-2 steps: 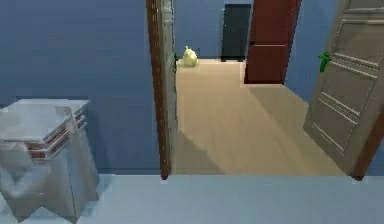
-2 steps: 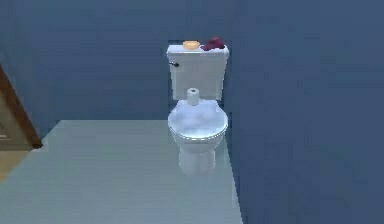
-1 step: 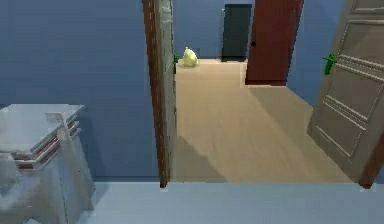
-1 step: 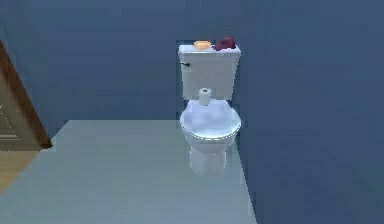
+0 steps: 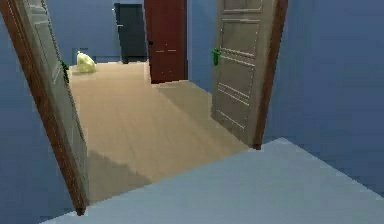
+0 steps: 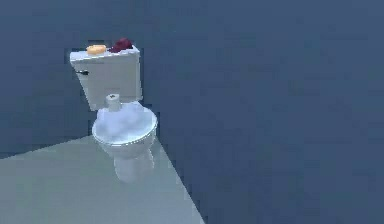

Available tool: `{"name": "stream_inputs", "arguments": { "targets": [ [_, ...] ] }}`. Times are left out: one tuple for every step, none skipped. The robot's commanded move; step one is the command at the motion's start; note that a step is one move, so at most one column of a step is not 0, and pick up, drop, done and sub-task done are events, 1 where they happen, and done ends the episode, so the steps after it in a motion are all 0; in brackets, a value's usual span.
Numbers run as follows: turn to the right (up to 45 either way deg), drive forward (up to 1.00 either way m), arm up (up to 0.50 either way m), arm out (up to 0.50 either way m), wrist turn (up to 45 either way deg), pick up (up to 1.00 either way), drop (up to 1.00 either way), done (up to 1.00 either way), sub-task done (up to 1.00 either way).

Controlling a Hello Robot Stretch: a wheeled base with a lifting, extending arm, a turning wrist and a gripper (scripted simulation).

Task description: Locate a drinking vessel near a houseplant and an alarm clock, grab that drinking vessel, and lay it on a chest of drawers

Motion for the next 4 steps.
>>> {"name": "stream_inputs", "arguments": {
  "targets": [
    [0.0, 1.00, 0.00, 0.00, 0.0, 0.00, 0.00, 0.00, 0.00],
    [6.0, 0.00, 0.00, 0.00, 0.0, 0.00, 0.00, 0.00, 0.00],
    [3.0, 0.00, 0.00, 0.00, 0.0, 0.00, 0.00, 0.00, 0.00],
    [0.0, 0.25, 0.00, 0.00, 0.0, 0.00, 0.00, 0.00, 0.00]
  ]
}}
